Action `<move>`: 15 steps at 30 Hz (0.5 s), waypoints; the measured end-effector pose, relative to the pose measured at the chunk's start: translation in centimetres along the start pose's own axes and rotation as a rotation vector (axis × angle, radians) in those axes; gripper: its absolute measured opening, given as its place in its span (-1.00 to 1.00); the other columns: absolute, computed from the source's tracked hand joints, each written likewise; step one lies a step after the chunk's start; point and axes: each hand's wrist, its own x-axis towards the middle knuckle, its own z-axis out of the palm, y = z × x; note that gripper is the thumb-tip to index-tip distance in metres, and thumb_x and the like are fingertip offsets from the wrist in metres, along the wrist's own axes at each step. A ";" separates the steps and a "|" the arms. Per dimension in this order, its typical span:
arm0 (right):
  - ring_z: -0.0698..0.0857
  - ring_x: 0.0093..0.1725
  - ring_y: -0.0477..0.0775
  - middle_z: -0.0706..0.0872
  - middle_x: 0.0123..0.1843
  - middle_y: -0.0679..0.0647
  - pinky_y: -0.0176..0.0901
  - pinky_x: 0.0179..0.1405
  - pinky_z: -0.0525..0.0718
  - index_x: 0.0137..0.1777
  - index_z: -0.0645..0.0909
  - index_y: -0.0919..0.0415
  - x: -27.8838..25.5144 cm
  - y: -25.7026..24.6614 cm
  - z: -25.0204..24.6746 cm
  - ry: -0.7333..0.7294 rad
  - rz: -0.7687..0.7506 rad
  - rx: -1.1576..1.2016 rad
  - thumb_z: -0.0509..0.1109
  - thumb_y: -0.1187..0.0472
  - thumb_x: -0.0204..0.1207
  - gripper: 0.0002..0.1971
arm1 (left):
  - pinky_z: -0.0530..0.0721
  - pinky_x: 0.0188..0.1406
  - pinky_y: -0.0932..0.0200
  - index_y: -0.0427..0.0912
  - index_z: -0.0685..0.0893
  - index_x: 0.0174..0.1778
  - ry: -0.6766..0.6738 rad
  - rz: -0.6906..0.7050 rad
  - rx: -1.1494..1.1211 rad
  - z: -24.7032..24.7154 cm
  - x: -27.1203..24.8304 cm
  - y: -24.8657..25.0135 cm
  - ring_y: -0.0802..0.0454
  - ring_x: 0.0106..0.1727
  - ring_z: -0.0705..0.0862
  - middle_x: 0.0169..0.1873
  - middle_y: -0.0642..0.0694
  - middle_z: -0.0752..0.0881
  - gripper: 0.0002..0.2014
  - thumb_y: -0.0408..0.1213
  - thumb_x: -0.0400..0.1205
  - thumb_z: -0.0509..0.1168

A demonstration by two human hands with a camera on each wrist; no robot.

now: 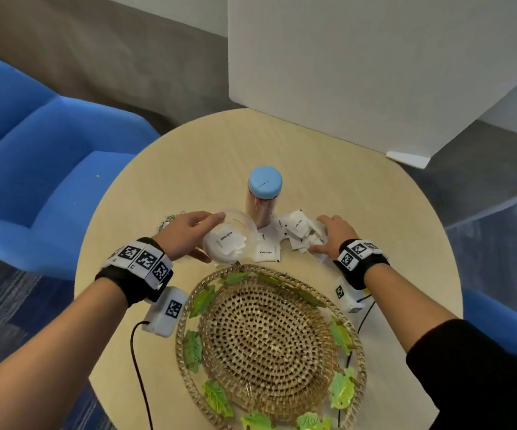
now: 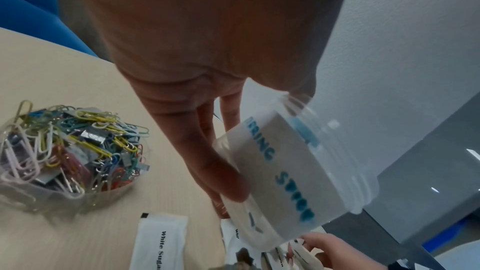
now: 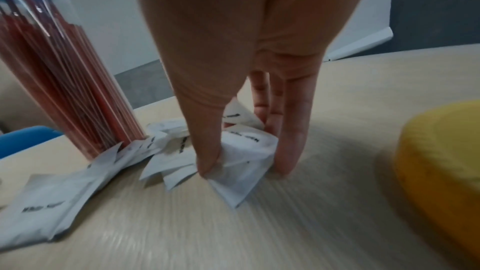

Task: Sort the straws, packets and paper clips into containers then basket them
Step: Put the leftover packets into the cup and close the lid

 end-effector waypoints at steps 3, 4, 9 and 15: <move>0.59 0.06 0.20 0.45 0.10 0.12 -0.13 -0.05 0.48 0.31 0.59 0.10 0.0 -0.1 0.1 0.005 0.005 0.024 0.57 -0.08 0.43 -0.49 | 0.81 -0.31 0.01 -0.14 0.68 0.28 0.002 -0.009 0.007 0.2 0.3 -0.3 -0.06 -0.18 0.79 0.08 -0.07 0.70 -0.54 0.12 0.64 0.29; 0.60 0.06 0.20 0.44 0.06 0.09 -0.14 -0.07 0.48 0.21 0.65 0.10 0.0 0.0 -0.1 0.006 0.008 0.028 0.58 -0.06 0.42 -0.58 | 0.81 -0.31 0.00 -0.13 0.68 0.28 -0.005 -0.012 0.012 0.3 0.5 -0.3 -0.08 -0.17 0.79 0.08 -0.09 0.71 -0.54 0.13 0.63 0.29; 0.69 0.10 0.17 0.68 0.07 0.13 -0.19 -0.05 0.53 0.03 0.71 0.16 -0.7 0.4 -1.5 0.006 0.037 0.056 0.61 0.04 0.42 -0.72 | 0.81 -0.32 0.01 -0.10 0.65 0.28 -0.027 -0.013 0.033 0.6 1.3 -0.5 -0.05 -0.14 0.77 0.06 -0.08 0.70 -0.58 0.09 0.63 0.31; 0.71 0.03 0.10 0.69 0.09 0.08 -0.26 -0.09 0.50 0.01 0.71 0.11 -0.2 -2.0 -4.1 0.181 -0.064 0.320 0.64 0.08 0.39 -0.74 | 0.80 -0.33 0.04 -0.03 0.65 0.25 -0.038 -0.031 0.053 0.2 1.7 -0.8 -0.09 -0.06 0.78 0.10 -0.16 0.71 -0.58 0.14 0.58 0.35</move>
